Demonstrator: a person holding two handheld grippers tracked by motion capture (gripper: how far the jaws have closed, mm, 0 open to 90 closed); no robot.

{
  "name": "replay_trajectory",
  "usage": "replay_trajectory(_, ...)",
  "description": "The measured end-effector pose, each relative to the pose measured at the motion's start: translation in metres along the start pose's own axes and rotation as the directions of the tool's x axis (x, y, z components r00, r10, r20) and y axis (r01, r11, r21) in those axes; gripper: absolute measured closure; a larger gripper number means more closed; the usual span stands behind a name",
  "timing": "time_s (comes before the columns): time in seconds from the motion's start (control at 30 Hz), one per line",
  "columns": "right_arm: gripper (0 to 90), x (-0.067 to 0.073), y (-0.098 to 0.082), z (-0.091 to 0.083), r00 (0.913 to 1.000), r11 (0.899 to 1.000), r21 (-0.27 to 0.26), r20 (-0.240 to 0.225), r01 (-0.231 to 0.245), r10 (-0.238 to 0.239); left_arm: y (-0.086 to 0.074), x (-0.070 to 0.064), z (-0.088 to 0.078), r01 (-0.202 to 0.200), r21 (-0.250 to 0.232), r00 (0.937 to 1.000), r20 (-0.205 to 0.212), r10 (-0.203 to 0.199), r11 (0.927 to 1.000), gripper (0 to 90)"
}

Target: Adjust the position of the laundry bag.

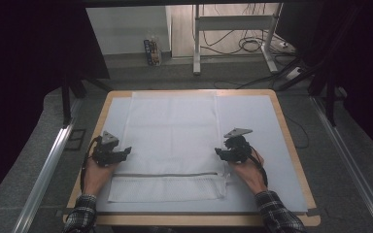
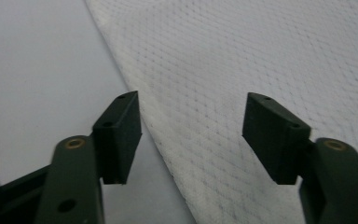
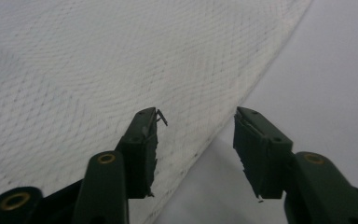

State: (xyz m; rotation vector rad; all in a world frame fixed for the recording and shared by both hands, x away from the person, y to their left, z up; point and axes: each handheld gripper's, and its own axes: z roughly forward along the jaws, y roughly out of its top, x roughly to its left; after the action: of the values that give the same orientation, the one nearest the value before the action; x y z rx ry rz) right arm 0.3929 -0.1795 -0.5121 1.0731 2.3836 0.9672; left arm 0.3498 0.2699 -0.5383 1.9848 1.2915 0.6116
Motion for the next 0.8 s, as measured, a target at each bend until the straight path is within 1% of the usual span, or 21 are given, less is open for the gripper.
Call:
replay_trajectory(0.1,57.8,0.000,0.002,0.004,0.9999,1.000,0.004,0.011,0.013,-0.013,0.000,0.003,0.000,0.025,-0.008,0.9996,-0.016,-0.025,0.9996,43.8)
replay_trajectory(0.13,60.1,0.001,0.004,0.007,0.9996,1.000,0.010,0.021,0.018,-0.018,0.000,0.004,0.000,0.033,-0.013,0.9992,-0.023,-0.033,0.9994,46.2)
replay_trajectory(0.17,62.2,0.002,0.004,0.009,0.9993,1.000,0.020,0.029,0.024,-0.024,-0.001,0.005,0.003,0.030,0.003,0.9989,-0.037,-0.030,0.9995,46.3)
replay_trajectory(0.2,62.2,0.002,0.004,0.009,0.9993,1.000,0.020,0.029,0.024,-0.024,-0.001,0.005,0.003,0.030,0.003,0.9989,-0.037,-0.030,0.9995,46.6)
replay_trajectory(0.23,63.0,0.003,0.004,0.011,0.9989,0.999,0.027,0.039,0.025,-0.026,-0.002,0.004,0.005,0.029,0.013,0.9984,-0.048,-0.028,0.9995,46.6)
replay_trajectory(0.3,64.6,0.004,0.004,0.017,0.9983,0.998,0.051,0.051,0.025,-0.028,-0.004,0.002,0.011,0.020,0.048,0.9984,-0.055,-0.017,0.9986,46.3)
replay_trajectory(0.33,64.6,0.004,0.004,0.017,0.9983,0.998,0.051,0.051,0.025,-0.028,-0.004,0.002,0.012,0.016,0.045,0.9984,-0.055,-0.013,0.9988,46.3)
replay_trajectory(0.37,64.6,0.004,0.004,0.017,0.9985,0.998,0.057,0.048,0.024,-0.027,-0.003,0.002,0.012,0.027,0.048,0.9985,-0.048,-0.025,0.9985,47.1)
replay_trajectory(0.4,64.9,0.002,0.005,0.017,0.9987,0.997,0.064,0.039,0.032,-0.034,-0.003,0.002,0.013,0.055,0.052,0.9984,-0.017,-0.054,0.9971,52.7)
replay_trajectory(0.43,65.7,0.002,0.005,0.018,0.9991,0.998,0.061,0.031,0.028,-0.030,-0.003,0.003,0.013,0.070,0.055,0.9976,-0.005,-0.070,0.9960,55.4)
replay_trajectory(0.47,65.7,0.002,0.005,0.018,0.9991,0.998,0.061,0.031,0.028,-0.030,-0.003,0.003,0.013,0.070,0.055,0.9976,-0.005,-0.070,0.9960,58.3)
replay_trajectory(0.5,67.8,0.001,0.004,0.018,0.9995,0.998,0.060,0.020,0.024,-0.025,-0.004,0.004,0.013,0.084,0.055,0.9963,0.012,-0.085,0.9949,58.3)
replay_trajectory(0.53,69.0,-0.001,0.004,0.018,0.9999,0.998,0.063,0.008,0.014,-0.015,-0.003,0.004,0.013,0.088,0.058,0.9958,0.019,-0.090,0.9944,61.6)
replay_trajectory(0.57,70.8,-0.001,0.005,0.018,1.0000,0.998,0.067,0.006,0.002,-0.002,-0.003,0.004,0.013,0.096,0.055,0.9949,0.027,-0.097,0.9939,63.1)
replay_trajectory(0.6,78.6,-0.002,0.006,0.018,1.0000,0.997,0.075,0.006,0.005,-0.006,-0.003,0.004,0.013,0.094,0.059,0.9948,0.035,-0.096,0.9939,69.3)
replay_trajectory(0.63,78.6,-0.002,0.006,0.018,1.0000,0.997,0.075,0.006,0.005,-0.006,-0.002,0.004,0.013,0.090,0.061,0.9948,0.042,-0.093,0.9941,69.3)
replay_trajectory(0.67,81.4,-0.002,0.006,0.018,1.0000,0.997,0.078,0.001,0.004,-0.004,-0.002,0.003,0.013,0.085,0.062,0.9952,0.043,-0.088,0.9944,72.6)
replay_trajectory(0.73,86.0,-0.002,0.007,0.018,1.0000,0.996,0.084,-0.003,0.004,-0.003,-0.001,0.002,0.014,0.082,0.063,0.9945,0.060,-0.086,0.9946,80.2)
replay_trajectory(0.8,87.1,-0.001,0.008,0.018,0.9999,0.996,0.088,-0.002,0.015,-0.015,0.000,0.000,0.014,0.068,0.065,0.9955,0.061,-0.072,0.9956,87.0)
